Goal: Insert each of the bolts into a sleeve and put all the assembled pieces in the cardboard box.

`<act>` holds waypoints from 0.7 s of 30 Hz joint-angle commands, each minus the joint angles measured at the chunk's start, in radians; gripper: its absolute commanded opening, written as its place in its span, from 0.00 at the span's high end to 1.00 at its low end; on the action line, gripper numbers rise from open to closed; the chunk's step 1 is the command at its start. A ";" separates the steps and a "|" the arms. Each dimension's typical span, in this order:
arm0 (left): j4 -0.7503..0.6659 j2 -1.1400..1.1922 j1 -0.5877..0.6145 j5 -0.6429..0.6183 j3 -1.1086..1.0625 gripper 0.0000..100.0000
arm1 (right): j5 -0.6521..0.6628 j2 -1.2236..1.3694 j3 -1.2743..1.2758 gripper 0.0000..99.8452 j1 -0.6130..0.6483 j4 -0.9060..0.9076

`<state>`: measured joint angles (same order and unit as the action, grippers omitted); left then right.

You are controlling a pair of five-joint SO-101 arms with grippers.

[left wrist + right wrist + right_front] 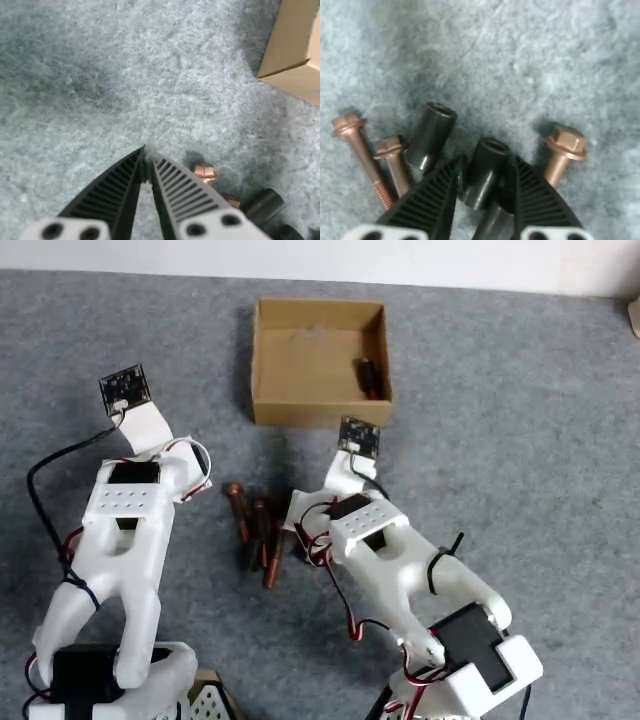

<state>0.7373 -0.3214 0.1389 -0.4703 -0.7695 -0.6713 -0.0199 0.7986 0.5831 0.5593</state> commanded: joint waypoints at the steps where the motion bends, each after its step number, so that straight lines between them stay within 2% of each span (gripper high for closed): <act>1: -0.011 -0.012 -0.013 -0.005 0.044 0.99 | 0.020 0.007 0.008 0.87 0.008 0.041; 4: -0.011 -0.012 -0.013 -0.005 0.044 0.99 | 0.020 0.007 0.008 0.89 0.008 0.041; 7: -0.011 -0.012 -0.013 -0.005 0.044 0.99 | 0.020 0.007 0.008 1.00 0.008 0.041; 21: -0.011 -0.012 -0.013 -0.005 0.044 0.99 | 0.029 -0.004 -0.035 1.00 -0.036 0.145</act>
<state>0.7373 -0.3214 0.1389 -0.4703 -0.7695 -0.6590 -0.0184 0.7833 0.5738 0.6421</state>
